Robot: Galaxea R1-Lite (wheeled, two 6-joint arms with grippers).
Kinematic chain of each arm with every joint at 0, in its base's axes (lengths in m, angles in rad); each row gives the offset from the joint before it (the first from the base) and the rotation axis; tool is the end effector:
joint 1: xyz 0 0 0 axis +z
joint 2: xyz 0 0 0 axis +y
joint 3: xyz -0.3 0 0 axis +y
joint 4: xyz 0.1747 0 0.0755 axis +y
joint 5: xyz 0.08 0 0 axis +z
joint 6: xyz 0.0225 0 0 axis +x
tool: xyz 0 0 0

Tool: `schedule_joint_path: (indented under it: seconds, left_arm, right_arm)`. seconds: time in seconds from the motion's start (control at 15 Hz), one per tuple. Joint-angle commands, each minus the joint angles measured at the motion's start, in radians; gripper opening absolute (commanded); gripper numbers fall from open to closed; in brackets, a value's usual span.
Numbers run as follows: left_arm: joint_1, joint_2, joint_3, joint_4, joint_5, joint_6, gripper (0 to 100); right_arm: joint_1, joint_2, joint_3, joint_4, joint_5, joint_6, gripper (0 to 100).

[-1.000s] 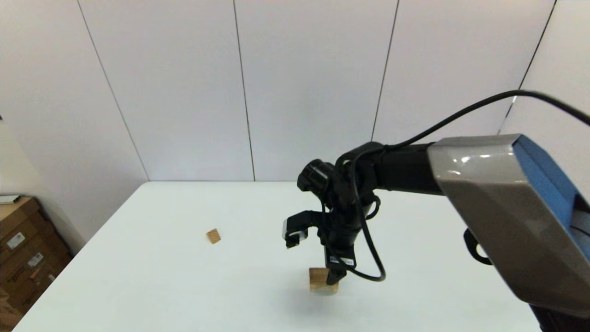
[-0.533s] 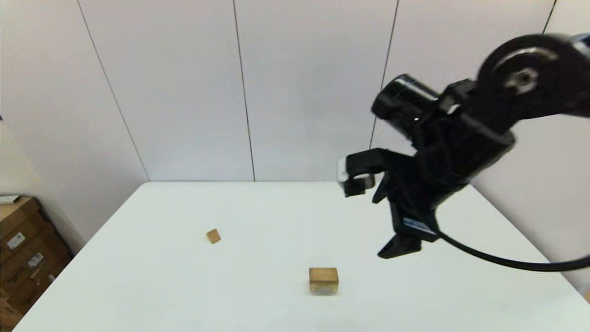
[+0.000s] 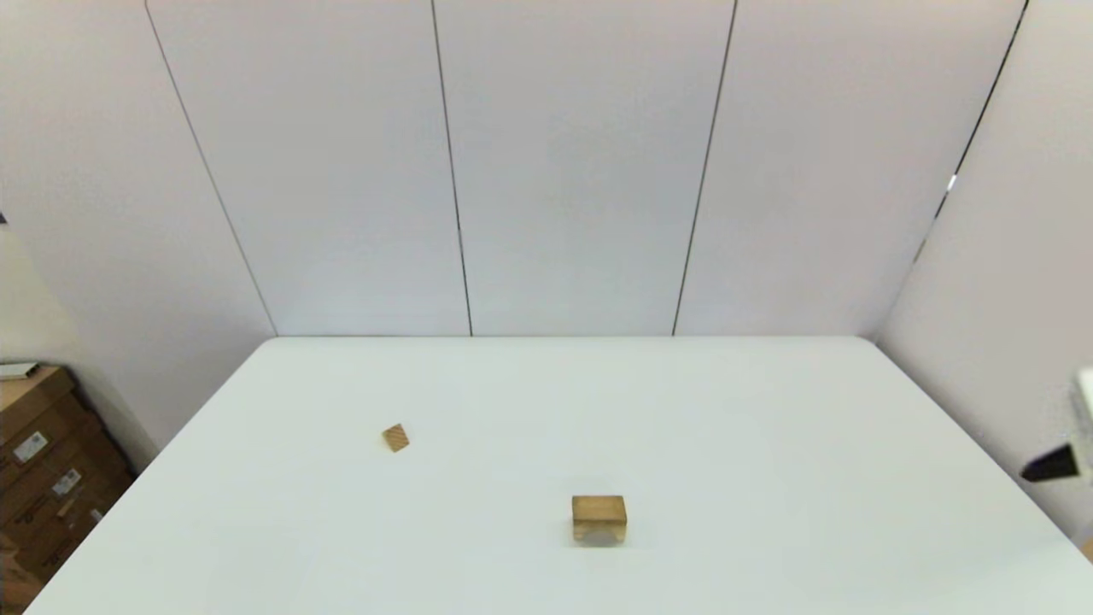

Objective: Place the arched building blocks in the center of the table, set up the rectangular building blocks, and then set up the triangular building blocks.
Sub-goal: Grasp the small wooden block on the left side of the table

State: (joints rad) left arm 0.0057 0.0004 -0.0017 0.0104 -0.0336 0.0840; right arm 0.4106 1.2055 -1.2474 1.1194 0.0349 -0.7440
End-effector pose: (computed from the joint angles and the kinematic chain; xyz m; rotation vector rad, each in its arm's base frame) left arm -0.0229 -0.0009 0.0749 0.0838 0.0079 -0.0283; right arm 0.1031 0.0457 0.2727 -0.8616 0.8772 0.7879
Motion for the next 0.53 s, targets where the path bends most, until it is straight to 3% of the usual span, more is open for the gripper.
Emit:
schedule_joint_path:
  seconds: [0.07,0.27,0.4,0.53]
  left_arm:
    - [0.000,0.000,0.000,0.000,0.000,0.000,100]
    - [0.000,0.000,0.000,0.000,0.000,0.000,100]
    - [0.000,0.000,0.000,0.000,0.000,0.000,100]
    - [0.000,0.000,0.000,0.000,0.000,0.000,100]
  right_arm:
    - [-0.185,-0.379,0.306,-0.036,0.056,0.000,100]
    - [-0.257,-0.449,0.391,-0.144,0.105,0.009,100]
    - [-0.282,-0.458,0.395,-0.162,0.145,0.080,100]
    - [-0.289,-0.494,0.410,-0.199,0.188,0.199,100]
